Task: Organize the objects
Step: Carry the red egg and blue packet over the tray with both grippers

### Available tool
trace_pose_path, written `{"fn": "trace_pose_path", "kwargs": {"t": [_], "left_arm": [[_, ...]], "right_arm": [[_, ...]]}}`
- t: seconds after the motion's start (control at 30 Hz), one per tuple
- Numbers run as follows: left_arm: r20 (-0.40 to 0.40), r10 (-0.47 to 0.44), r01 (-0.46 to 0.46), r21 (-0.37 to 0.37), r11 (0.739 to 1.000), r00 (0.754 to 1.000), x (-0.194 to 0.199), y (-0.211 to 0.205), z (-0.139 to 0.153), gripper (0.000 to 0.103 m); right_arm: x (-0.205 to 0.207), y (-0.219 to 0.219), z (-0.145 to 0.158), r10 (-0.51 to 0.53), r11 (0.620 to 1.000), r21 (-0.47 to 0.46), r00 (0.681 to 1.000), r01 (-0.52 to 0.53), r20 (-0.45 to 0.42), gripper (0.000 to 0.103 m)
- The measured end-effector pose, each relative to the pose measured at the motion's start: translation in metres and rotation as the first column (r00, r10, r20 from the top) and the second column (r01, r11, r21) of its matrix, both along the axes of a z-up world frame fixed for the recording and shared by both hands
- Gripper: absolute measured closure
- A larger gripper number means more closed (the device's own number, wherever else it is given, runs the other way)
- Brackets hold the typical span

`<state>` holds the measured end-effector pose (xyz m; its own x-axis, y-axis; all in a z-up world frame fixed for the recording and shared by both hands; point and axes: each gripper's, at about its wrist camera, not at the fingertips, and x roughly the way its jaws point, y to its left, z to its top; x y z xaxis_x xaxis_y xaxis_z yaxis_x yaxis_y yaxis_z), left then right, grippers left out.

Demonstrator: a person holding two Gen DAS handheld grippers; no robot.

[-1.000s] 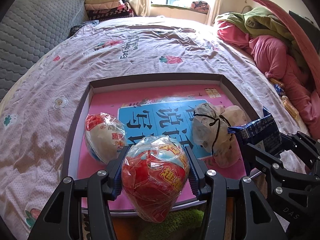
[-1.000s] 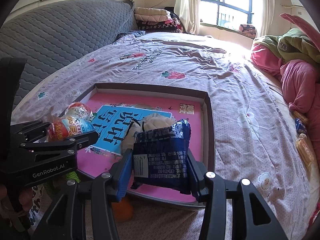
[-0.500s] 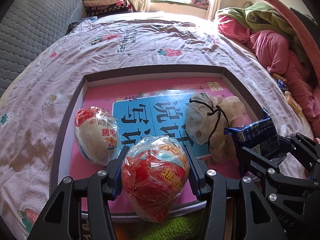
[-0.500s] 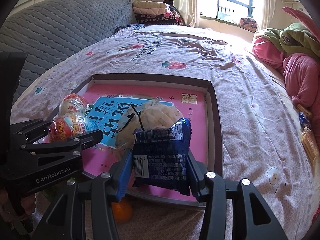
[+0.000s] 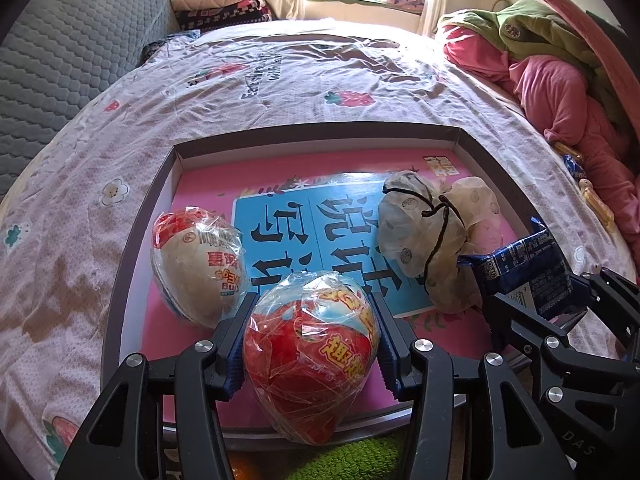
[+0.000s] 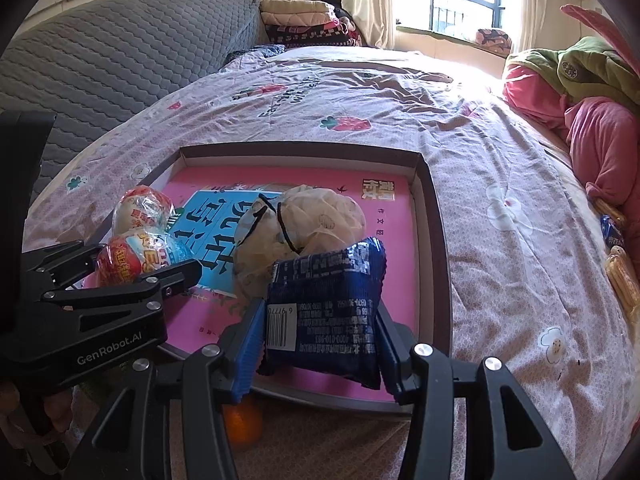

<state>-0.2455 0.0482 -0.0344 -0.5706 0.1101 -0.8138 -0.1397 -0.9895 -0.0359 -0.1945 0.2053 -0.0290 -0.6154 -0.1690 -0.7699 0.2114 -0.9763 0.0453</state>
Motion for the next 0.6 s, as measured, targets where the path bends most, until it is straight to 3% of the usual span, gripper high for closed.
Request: {"fn": "trace_pose_path", "kwargs": {"t": [0.3, 0.6], "left_arm": [[0.014, 0.009, -0.009, -0.006, 1.0, 1.0, -0.0021, -0.0015, -0.0034, 0.048], [0.025, 0.015, -0.015, -0.005, 1.0, 1.0, -0.0016, -0.0015, -0.0028, 0.047]], "right_arm": [[-0.0016, 0.0021, -0.0018, -0.02, 1.0, -0.007, 1.0, 0.02, 0.004, 0.051], [-0.0019, 0.0015, -0.0002, -0.036, 0.999, 0.01, 0.999, 0.036, 0.0, 0.044]]}}
